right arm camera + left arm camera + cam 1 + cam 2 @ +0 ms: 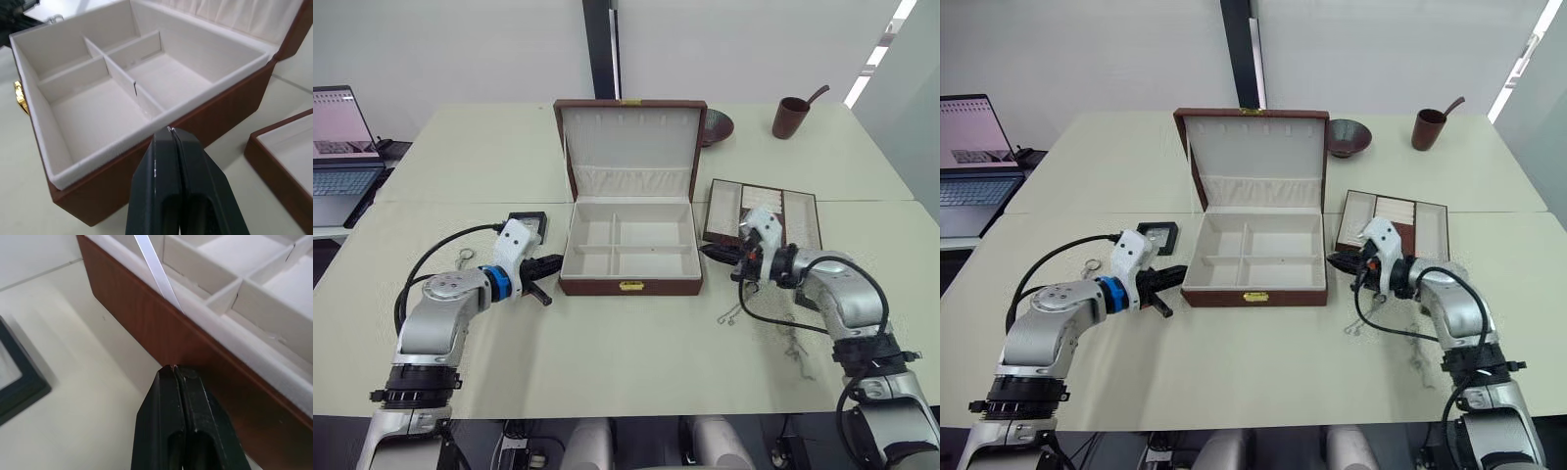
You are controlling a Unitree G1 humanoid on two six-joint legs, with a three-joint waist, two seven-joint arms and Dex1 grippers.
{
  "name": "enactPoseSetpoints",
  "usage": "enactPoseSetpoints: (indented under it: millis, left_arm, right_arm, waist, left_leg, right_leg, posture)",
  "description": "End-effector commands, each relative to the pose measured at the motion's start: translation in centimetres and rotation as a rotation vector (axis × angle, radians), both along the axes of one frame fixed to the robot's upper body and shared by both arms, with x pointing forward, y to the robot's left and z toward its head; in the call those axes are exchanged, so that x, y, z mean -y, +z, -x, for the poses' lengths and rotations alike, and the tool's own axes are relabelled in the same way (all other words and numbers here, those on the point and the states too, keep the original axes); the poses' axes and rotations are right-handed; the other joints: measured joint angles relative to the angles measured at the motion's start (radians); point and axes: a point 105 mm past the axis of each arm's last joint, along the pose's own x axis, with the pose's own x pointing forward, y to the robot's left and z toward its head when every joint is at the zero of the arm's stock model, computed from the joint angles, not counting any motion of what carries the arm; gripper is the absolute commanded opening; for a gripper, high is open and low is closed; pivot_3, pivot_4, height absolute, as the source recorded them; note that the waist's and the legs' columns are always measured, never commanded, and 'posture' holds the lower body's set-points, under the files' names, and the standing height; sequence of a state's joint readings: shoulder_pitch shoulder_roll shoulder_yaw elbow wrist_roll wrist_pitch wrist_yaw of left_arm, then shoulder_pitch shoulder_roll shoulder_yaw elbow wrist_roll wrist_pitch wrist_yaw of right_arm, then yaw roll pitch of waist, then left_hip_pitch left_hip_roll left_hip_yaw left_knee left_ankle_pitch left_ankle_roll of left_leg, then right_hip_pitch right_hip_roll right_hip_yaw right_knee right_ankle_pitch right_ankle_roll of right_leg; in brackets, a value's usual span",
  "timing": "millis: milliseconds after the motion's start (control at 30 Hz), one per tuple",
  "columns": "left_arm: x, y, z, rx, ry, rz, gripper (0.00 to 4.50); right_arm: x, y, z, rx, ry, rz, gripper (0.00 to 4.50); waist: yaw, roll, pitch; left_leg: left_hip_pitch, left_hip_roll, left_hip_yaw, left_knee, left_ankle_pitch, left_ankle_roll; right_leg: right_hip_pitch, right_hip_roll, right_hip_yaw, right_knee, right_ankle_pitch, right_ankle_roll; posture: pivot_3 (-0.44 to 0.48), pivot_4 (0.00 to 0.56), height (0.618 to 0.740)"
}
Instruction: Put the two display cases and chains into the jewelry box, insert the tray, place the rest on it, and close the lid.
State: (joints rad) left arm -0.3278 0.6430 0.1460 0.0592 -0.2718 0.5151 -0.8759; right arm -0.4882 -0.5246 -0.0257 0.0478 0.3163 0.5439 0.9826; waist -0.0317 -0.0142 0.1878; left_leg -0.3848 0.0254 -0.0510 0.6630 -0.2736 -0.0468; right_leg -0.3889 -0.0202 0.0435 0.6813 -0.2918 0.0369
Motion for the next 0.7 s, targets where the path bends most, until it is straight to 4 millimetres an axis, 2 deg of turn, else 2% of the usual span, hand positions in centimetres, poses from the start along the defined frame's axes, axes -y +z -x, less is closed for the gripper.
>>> enactPoseSetpoints:
  millis: [33,100,200,300,467,633,700]
  left_arm:
    - [-4.6,3.0,0.5,0.085,0.096,0.011,0.0]
    - [-6.4,3.6,1.1,0.085,0.127,0.031,0.0]
    - [-10.9,4.0,4.1,0.045,0.195,0.027,0.58]
    - [-14.3,3.6,6.5,-0.005,0.267,-0.036,1.47]
    - [-18.2,3.3,9.3,-0.057,0.357,-0.119,2.92]
    - [-20.9,3.0,11.2,-0.101,0.427,-0.189,4.47]
    - [-21.5,2.9,11.7,-0.109,0.447,-0.199,4.49]
  right_arm:
    - [4.6,2.7,0.2,0.06,-0.064,-0.03,0.83]
    - [6.6,2.9,0.5,0.06,-0.093,-0.011,1.33]
    - [12.3,3.0,1.3,0.037,-0.179,0.056,2.14]
    - [16.3,2.9,2.2,0.011,-0.243,0.125,2.97]
    - [20.2,3.1,3.3,-0.018,-0.308,0.213,4.5]
    - [22.8,3.1,4.0,-0.044,-0.354,0.309,4.5]
    - [23.7,3.1,4.2,-0.048,-0.374,0.339,4.5]
  waist:
    - [0.0,0.0,0.0]
    - [0.0,0.0,0.0]
    - [-0.003,0.0,0.0]
    - [-0.005,0.0,0.0]
    - [-0.004,0.001,0.001]
    - [-0.006,0.001,0.001]
    - [-0.009,0.001,0.001]
  left_leg:
    - [0.0,0.0,0.0,0.0,0.0,0.0]
    - [0.001,0.0,0.0,-0.001,0.0,0.0]
    - [0.001,0.0,0.001,-0.001,0.0,0.0]
    - [0.001,0.0,0.003,-0.002,0.0,0.001]
    - [0.004,0.001,0.003,-0.002,0.0,0.001]
    - [0.003,0.001,0.005,-0.002,-0.001,0.001]
    - [0.003,0.001,0.005,-0.003,-0.001,0.001]
  right_leg:
    - [0.0,0.0,0.0,0.0,0.0,0.0]
    - [0.0,0.0,0.0,0.0,0.0,0.0]
    - [0.0,0.0,0.0,-0.001,0.0,0.0]
    - [0.0,0.0,0.001,-0.001,-0.001,-0.001]
    - [0.0,0.001,0.001,0.0,-0.001,-0.001]
    - [0.0,0.001,0.002,0.0,-0.001,-0.002]
    - [0.0,0.0,0.002,0.0,-0.001,-0.002]
  posture:
    - [0.0,0.15,0.74]
    - [0.0,0.15,0.74]
    - [0.0,0.15,0.74]
    - [0.0,0.15,0.74]
    - [0.0,0.15,0.74]
    - [0.0,0.15,0.74]
    - [0.0,0.15,0.74]
